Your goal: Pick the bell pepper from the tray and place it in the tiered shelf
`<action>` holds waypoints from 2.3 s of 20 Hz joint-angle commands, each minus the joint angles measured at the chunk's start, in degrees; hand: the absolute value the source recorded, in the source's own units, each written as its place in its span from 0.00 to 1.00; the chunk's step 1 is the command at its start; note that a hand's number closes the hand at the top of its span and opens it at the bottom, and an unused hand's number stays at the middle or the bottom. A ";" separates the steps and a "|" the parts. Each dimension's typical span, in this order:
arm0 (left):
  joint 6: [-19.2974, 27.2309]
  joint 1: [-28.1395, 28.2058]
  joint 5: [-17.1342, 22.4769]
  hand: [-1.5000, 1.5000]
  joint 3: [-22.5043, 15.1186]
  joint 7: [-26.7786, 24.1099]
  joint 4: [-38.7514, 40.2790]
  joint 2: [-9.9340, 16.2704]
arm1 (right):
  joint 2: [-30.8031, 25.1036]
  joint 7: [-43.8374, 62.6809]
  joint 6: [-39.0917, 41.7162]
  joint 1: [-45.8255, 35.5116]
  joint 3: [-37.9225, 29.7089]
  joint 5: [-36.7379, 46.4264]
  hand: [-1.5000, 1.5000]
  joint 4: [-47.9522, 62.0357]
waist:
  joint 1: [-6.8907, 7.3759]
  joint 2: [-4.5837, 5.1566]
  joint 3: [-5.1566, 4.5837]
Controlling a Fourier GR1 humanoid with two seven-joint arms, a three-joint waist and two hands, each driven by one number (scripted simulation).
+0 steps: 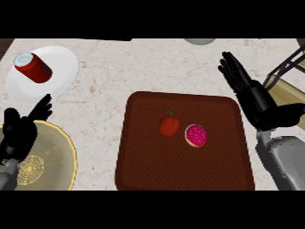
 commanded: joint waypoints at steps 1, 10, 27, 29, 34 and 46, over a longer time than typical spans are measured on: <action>0.39 1.78 -0.13 0.50 0.64 -3.74 2.12 -3.76 | 0.93 1.12 -2.11 -3.22 -0.21 3.45 1.00 3.94 | -2.01 -2.35 1.04; 2.14 -6.66 2.39 0.50 3.23 -5.77 -4.25 -7.51 | 11.56 8.08 -31.37 -3.44 -7.94 10.73 0.00 9.27 | -2.51 -2.32 1.12; -0.05 -8.93 2.15 0.50 5.46 -2.50 -5.00 -7.96 | -7.06 46.31 -5.67 -11.37 17.98 29.00 0.00 -3.90 | -1.77 -3.00 0.43; -0.07 -8.96 2.59 0.50 5.94 -2.18 -4.25 -7.98 | -9.19 52.00 -1.83 -14.35 21.76 33.42 0.00 -4.33 | -2.01 -3.25 0.40; -0.98 -10.89 2.51 0.50 6.71 -1.13 -4.60 -7.15 | 2.39 69.19 2.99 -25.92 25.69 37.20 0.00 2.10 | -1.17 -2.53 0.93; -0.89 -10.40 1.12 0.50 6.92 -2.32 -3.09 -9.81 | 15.06 76.07 10.06 -29.66 29.01 40.41 0.00 19.09 | -2.04 -2.45 1.01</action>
